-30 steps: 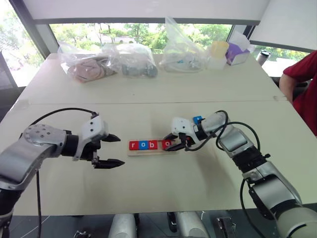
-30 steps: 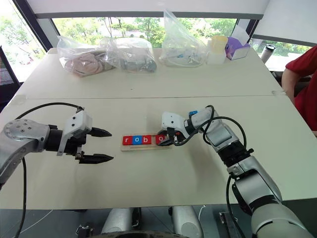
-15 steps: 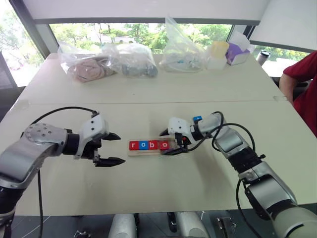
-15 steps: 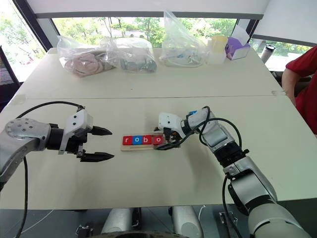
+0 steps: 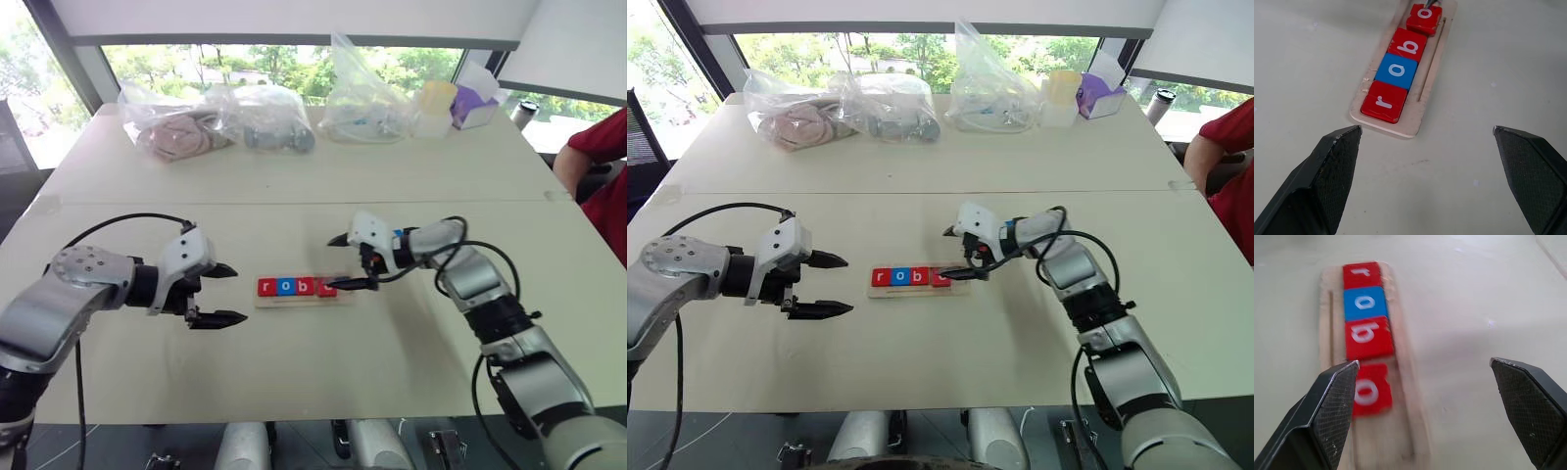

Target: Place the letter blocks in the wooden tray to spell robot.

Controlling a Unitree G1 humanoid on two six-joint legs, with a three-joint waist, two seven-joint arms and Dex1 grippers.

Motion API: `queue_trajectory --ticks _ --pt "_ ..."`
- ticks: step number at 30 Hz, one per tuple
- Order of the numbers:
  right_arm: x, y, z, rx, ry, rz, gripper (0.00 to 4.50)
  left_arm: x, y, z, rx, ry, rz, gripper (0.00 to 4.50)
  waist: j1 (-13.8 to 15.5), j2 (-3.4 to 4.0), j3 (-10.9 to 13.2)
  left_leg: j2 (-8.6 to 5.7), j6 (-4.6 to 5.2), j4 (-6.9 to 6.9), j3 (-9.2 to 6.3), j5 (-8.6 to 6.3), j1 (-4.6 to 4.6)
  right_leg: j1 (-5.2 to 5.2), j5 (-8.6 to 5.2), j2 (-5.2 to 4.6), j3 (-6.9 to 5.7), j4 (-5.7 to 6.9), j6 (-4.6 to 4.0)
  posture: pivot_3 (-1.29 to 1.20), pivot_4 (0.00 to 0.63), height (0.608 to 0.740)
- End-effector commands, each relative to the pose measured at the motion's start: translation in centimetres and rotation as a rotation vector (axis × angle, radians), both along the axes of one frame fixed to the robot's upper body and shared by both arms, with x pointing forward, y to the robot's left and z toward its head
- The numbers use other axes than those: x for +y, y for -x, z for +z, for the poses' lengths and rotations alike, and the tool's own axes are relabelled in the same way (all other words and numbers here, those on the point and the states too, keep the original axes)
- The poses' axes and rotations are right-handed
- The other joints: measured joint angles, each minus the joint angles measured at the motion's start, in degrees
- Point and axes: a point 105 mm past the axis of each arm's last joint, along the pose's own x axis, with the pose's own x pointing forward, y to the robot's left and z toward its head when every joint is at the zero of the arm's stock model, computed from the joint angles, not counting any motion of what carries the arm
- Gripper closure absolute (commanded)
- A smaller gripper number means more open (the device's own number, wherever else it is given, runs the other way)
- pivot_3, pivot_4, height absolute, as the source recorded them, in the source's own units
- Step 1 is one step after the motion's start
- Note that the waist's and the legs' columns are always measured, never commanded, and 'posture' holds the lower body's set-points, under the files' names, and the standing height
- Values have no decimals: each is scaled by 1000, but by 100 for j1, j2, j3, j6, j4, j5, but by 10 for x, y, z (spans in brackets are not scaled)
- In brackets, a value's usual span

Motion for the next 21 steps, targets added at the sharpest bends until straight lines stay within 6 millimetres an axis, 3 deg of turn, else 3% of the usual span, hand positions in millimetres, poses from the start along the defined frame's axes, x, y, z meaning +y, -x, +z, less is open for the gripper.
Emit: queue_trajectory --ticks 1,7,21 --pt "-13 -5 13 -121 1 -80 84 -3 1 4 -21 -1 -17 0 -14 0 0 -1 0 0 0 0 0 0 0 0 1 0 0 0 150 740" --pt "-21 3 3 -125 18 -113 84 -3 -2 4 -19 3 -21 0 -20 0 0 0 0 -1 -2 0 6 -1 0 3 2 4 -1 0 150 740" --pt "-4 2 -10 -102 1 -104 84 -3 -5 4 -19 0 -17 0 -15 0 0 -1 0 0 0 0 3 0 0 2 4 1 -1 0 150 740"
